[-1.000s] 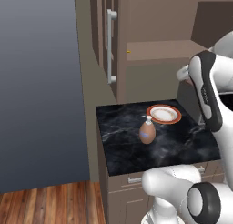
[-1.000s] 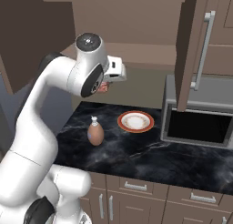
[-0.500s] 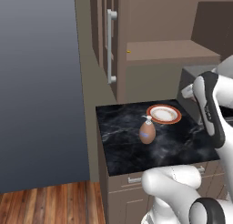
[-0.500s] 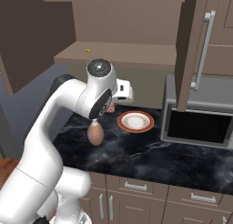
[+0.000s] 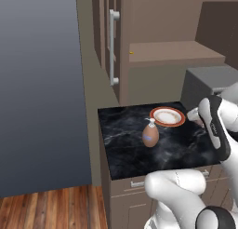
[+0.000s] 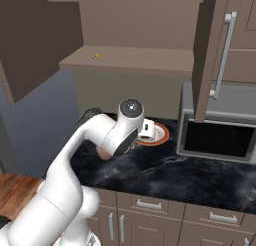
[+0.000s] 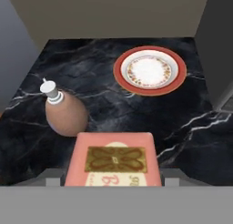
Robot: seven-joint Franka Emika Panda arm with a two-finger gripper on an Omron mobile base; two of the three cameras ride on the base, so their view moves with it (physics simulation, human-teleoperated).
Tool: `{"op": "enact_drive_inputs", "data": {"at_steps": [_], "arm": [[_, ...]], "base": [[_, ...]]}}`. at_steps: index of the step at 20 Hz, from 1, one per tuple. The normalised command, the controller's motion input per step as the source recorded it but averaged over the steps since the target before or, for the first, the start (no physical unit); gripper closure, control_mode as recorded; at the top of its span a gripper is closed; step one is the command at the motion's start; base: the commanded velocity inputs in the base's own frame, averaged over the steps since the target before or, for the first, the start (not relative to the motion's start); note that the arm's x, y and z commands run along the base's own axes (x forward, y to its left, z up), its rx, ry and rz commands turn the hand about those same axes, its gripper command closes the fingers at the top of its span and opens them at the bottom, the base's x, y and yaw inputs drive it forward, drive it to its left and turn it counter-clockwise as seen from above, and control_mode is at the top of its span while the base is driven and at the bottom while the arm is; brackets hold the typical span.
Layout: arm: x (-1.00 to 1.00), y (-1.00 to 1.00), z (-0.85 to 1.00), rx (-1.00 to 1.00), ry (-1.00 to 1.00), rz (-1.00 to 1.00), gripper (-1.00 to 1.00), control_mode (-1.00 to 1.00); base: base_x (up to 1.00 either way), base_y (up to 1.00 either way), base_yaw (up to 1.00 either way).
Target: Pick the bar soap and soap dispenser from the cabinet and place them on the counter.
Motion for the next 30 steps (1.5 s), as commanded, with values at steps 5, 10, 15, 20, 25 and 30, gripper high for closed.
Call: {"op": "enact_drive_inputs", "data": {"at_steps": [5,10,15,20,25,30], "arm": [[0.04,-0.02,-0.82,0.01,0.13,0.00,1.00,-1.00],[0.08,0.06,-0.67,-0.01,0.13,0.00,1.00,-1.00],[0.14,0.01,-0.53,0.00,0.05,0.00,1.00,-1.00],[0.19,0.03,-0.28,0.00,-0.05,0.00,1.00,-1.00],[0.28,0.01,-0.31,0.00,-0.01,0.00,1.00,-1.00],[0.21,0.00,-0.31,0.00,0.00,0.00,1.00,-1.00]], "base": [[0.00,0.00,0.00],[0.00,0.00,0.00],[0.00,0.00,0.00],[0.00,0.00,0.00],[0.00,0.00,0.00],[0.00,0.00,0.00]]}}
